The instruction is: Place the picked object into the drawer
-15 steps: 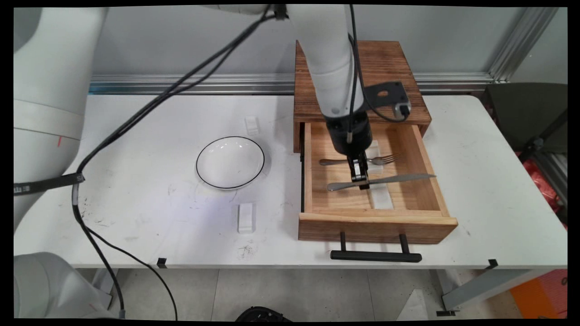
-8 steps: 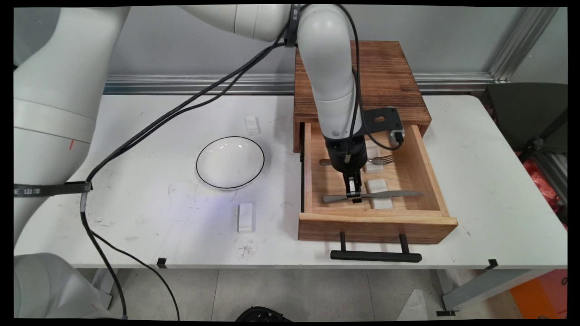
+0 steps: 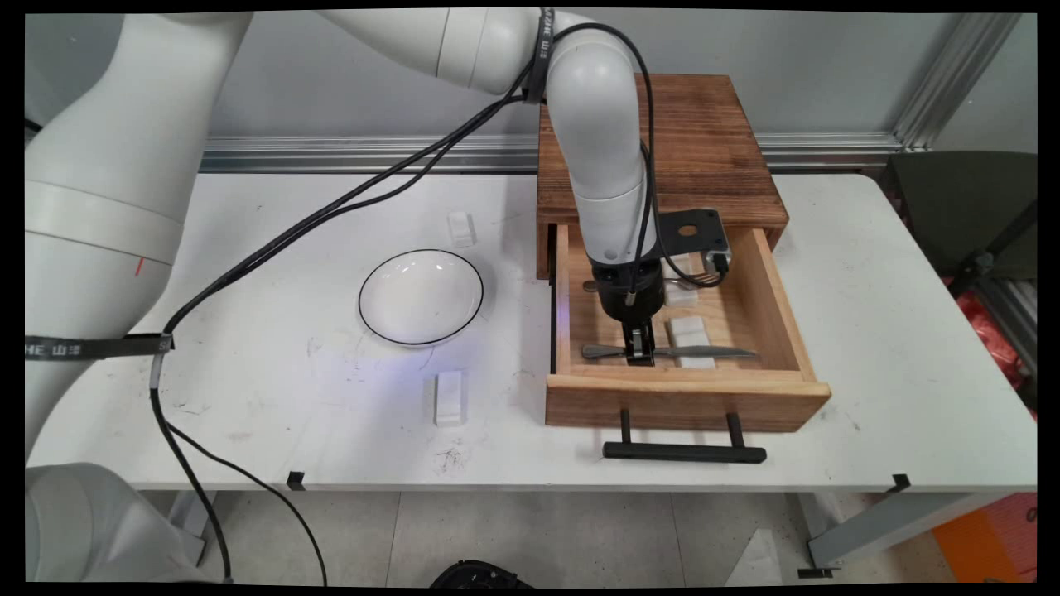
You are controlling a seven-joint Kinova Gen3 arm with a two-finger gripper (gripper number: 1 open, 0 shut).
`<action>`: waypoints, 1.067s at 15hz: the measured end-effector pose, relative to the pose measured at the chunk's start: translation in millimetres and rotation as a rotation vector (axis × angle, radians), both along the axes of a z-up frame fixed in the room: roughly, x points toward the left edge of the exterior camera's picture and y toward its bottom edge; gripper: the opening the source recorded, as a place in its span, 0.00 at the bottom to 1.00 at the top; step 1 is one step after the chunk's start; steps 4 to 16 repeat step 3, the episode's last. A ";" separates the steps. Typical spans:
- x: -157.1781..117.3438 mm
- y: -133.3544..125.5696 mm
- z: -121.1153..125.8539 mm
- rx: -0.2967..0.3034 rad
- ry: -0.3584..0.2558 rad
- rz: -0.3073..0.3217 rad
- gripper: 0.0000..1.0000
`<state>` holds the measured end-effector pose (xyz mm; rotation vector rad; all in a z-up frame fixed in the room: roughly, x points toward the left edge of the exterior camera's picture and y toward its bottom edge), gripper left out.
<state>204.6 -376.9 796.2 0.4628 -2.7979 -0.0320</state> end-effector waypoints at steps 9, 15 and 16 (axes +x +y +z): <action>1.0 -2.4 4.5 -0.004 0.016 -0.003 1.00; 1.0 -2.4 4.5 -0.004 0.016 -0.003 1.00; 1.0 -2.4 4.5 -0.004 0.016 -0.003 1.00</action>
